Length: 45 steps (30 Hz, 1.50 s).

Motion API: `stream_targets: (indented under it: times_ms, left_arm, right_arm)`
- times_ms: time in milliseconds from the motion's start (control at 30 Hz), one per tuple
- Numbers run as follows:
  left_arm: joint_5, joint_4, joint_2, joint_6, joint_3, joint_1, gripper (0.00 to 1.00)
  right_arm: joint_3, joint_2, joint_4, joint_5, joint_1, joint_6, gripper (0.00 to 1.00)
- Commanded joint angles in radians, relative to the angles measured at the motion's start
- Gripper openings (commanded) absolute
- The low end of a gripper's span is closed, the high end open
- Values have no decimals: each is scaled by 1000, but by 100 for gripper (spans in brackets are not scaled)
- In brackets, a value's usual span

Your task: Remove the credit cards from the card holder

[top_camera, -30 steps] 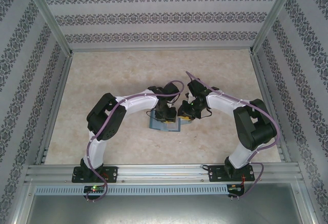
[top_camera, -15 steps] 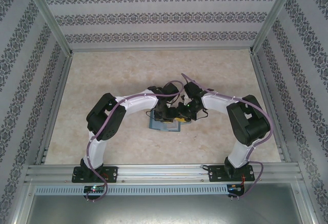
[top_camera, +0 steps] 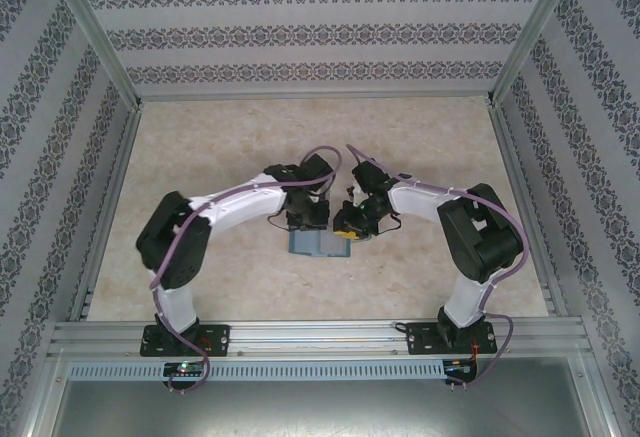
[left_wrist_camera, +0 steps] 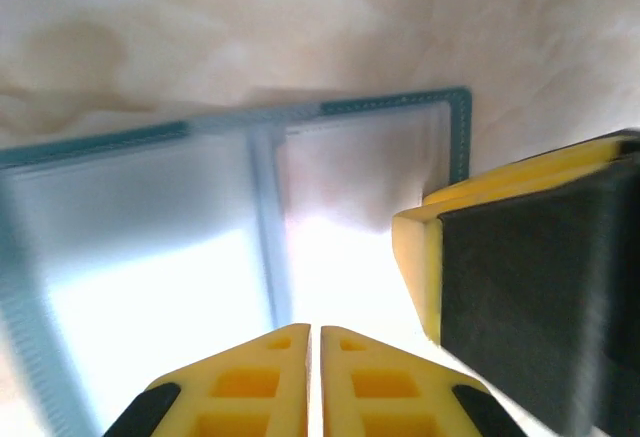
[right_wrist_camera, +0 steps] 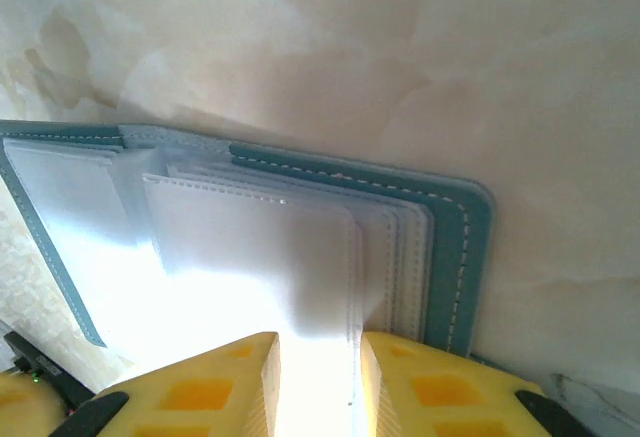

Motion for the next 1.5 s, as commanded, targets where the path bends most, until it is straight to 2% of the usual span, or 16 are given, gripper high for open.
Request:
stream_targets:
  times_ms: [0, 267, 400, 667, 900, 1133, 1467]
  left_arm:
    - [-40, -55, -53, 10, -61, 61, 10]
    - [63, -13, 73, 58, -123, 92, 9]
    - [75, 17, 91, 50, -135, 91, 8]
    - [80, 24, 92, 55, -142, 92, 7]
    - [75, 32, 63, 50, -151, 92, 6]
    - [62, 25, 30, 46, -155, 93, 6]
    - [32, -26, -148, 48, -186, 163, 5]
  right_arm:
    - [17, 29, -19, 20, 20, -18, 29]
    - [52, 32, -22, 20, 49, -10, 29]
    - [63, 35, -13, 18, 63, 6, 26]
    - [70, 28, 30, -5, 85, 48, 28]
    - [56, 15, 88, -30, 96, 95, 24]
    - [57, 6, 118, -41, 107, 117, 27]
    - [100, 21, 117, -55, 144, 121, 41]
